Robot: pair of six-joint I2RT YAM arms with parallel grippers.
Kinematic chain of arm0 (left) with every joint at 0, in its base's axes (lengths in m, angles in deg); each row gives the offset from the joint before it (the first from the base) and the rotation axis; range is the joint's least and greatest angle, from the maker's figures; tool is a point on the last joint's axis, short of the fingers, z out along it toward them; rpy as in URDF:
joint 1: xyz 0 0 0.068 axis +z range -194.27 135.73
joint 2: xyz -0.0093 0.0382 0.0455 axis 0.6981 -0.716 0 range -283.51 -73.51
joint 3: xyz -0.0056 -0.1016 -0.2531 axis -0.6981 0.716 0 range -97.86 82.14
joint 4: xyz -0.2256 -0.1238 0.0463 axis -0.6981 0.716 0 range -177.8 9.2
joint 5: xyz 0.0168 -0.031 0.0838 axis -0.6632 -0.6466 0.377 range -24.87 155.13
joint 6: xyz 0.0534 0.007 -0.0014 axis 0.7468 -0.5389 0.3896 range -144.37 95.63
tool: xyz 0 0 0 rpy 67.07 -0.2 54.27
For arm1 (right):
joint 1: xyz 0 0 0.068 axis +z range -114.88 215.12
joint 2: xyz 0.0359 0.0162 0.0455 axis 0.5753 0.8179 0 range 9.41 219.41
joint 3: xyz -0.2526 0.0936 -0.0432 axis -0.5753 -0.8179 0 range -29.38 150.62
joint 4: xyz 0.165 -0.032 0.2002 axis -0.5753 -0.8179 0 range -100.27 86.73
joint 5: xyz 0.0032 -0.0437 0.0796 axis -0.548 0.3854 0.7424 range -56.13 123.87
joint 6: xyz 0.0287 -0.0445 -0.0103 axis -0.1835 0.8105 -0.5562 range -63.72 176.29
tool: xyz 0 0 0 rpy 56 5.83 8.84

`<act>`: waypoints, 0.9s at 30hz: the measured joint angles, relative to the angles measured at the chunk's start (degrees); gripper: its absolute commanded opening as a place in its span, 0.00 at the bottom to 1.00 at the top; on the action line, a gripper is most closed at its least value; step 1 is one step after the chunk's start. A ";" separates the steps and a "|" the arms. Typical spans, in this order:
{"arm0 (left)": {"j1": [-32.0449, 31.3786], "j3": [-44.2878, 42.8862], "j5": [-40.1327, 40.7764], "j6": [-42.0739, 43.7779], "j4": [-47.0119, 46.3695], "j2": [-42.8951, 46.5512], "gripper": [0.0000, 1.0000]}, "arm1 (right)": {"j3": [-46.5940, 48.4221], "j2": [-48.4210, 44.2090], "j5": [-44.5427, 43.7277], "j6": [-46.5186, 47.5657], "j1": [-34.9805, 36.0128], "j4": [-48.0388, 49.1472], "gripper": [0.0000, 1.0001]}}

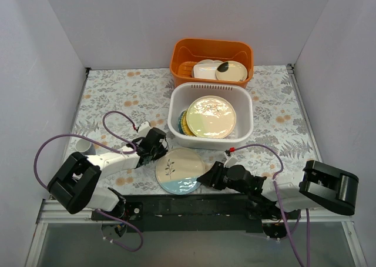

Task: Place the plates into the plastic bin on the countertop
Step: Pick up the plate from the corner of the board.

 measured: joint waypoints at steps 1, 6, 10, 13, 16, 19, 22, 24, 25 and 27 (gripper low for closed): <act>-0.46 -0.02 0.28 -0.09 -0.37 -0.31 0.00 | 0.00 1.70 0.50 -0.70 0.00 1.84 0.51; -4.96 -1.29 5.55 -0.85 -1.81 -2.99 0.00 | 0.00 12.87 5.81 -5.05 0.17 15.41 0.51; -11.37 -2.86 6.97 -2.71 -3.06 -5.51 0.00 | 0.00 23.69 8.59 -8.79 0.26 28.50 0.48; -14.49 -3.04 6.03 -4.17 -3.87 -6.40 0.00 | 0.11 30.45 9.22 -11.65 -0.02 35.80 0.48; -15.50 -3.04 4.94 -5.77 -4.37 -6.71 0.00 | 0.55 34.77 9.94 -13.09 -0.66 40.83 0.40; -15.69 -3.04 4.07 -6.67 -4.48 -6.73 0.00 | 0.79 37.22 10.19 -13.25 -1.14 42.69 0.25; -15.78 -3.15 3.74 -7.17 -4.28 -6.51 0.00 | 0.76 39.17 10.97 -13.40 -1.75 44.11 0.04; -15.89 -3.32 3.45 -7.56 -3.85 -5.99 0.00 | 0.76 39.21 11.56 -12.39 -2.05 44.44 0.01; -16.00 -3.37 3.58 -7.69 -3.39 -5.66 0.00 | 0.79 39.26 11.78 -12.57 -2.14 44.35 0.01; -16.00 -3.54 4.00 -7.89 -1.22 -4.92 0.00 | 0.79 39.32 12.44 -12.50 -2.27 44.41 0.01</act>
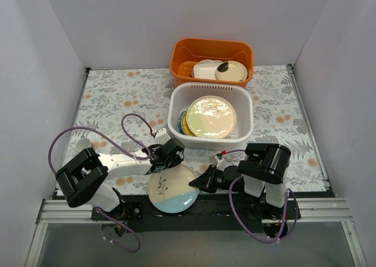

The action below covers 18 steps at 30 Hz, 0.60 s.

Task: Place the plates into the plastic bin on the countertop
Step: Pick up the plate from the corner of the board.

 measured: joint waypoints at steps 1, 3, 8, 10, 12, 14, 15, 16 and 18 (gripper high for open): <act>-0.02 -0.04 0.28 -0.07 1.51 0.63 0.00 | 0.00 0.00 0.46 0.07 -0.04 0.00 0.01; -0.02 -0.31 1.44 -0.24 5.42 2.25 0.00 | 0.00 -0.02 1.31 0.57 -0.11 0.00 0.01; 0.00 -1.88 4.48 -0.20 20.11 9.75 0.05 | -0.02 -2.27 2.45 3.41 -0.85 -1.86 0.01; 0.02 -2.75 4.48 0.07 25.33 13.09 0.14 | -0.04 -4.94 2.95 5.11 -1.36 -4.09 0.01; 0.44 -3.56 4.44 0.55 28.98 16.26 0.29 | -0.22 -8.41 3.32 7.10 -1.92 -6.58 0.01; 1.22 -4.35 4.68 1.20 31.78 19.26 0.38 | -0.72 -14.62 3.37 10.88 -2.36 -11.56 0.01; 1.68 -4.76 4.92 1.42 33.00 20.61 0.44 | -1.03 -19.41 3.10 13.29 -2.38 -15.91 0.01; 2.12 -5.27 5.35 1.62 34.32 21.99 0.51 | -1.18 -24.81 2.71 15.78 -2.32 -21.38 0.01; 2.84 -6.10 5.88 2.16 36.15 23.43 0.60 | -0.48 -34.77 1.46 20.44 -2.10 -32.59 0.01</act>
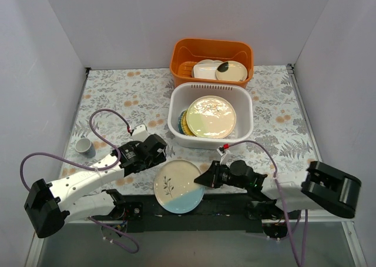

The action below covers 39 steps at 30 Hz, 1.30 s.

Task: Place the plates into the plastic bin on the countertop
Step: Pick up the plate from the corner of the board, then place the plate in the plastic bin.

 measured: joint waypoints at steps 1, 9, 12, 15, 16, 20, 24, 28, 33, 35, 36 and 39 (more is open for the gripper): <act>0.44 -0.44 0.37 0.17 1.01 0.55 0.69 | 1.40 -3.93 -0.59 2.03 0.22 -5.73 0.01; 6.54 -0.96 1.05 2.93 3.65 1.97 0.98 | 19.23 -11.72 -1.60 16.61 0.52 -36.76 0.01; 8.92 -0.98 1.09 3.76 3.89 2.71 0.98 | 21.75 -13.09 -1.75 18.86 0.35 -42.34 0.01; 10.32 -1.29 1.16 4.31 4.37 3.87 0.98 | 23.76 -15.08 -1.70 20.92 -0.35 -47.63 0.01; 10.71 -1.46 1.25 4.42 4.39 4.26 0.98 | 24.24 -15.65 -1.68 21.55 -0.74 -49.03 0.01; 12.26 -2.82 1.53 5.57 4.22 6.10 0.98 | 27.21 -17.09 -1.31 24.55 -3.30 -55.06 0.01; 13.90 -4.13 1.75 6.91 3.67 5.81 0.98 | 31.98 -17.07 -0.57 27.65 -5.44 -61.20 0.01; 14.95 -4.07 1.68 8.13 2.73 4.31 0.98 | 37.77 -17.07 2.67 30.40 -7.26 -65.61 0.01; 15.47 -2.75 1.40 8.72 1.88 4.00 0.98 | 43.65 -17.20 6.99 32.94 -10.16 -68.06 0.01; 15.52 -2.64 1.36 8.87 1.79 3.96 0.98 | 45.64 -17.49 8.22 34.05 -12.74 -69.55 0.01; 15.52 -2.64 1.38 8.90 1.66 3.96 0.98 | 46.64 -17.55 8.61 34.58 -14.32 -70.47 0.01; 15.52 -2.64 1.36 9.20 1.25 3.93 0.98 | 49.64 -17.51 9.49 36.37 -20.74 -72.81 0.01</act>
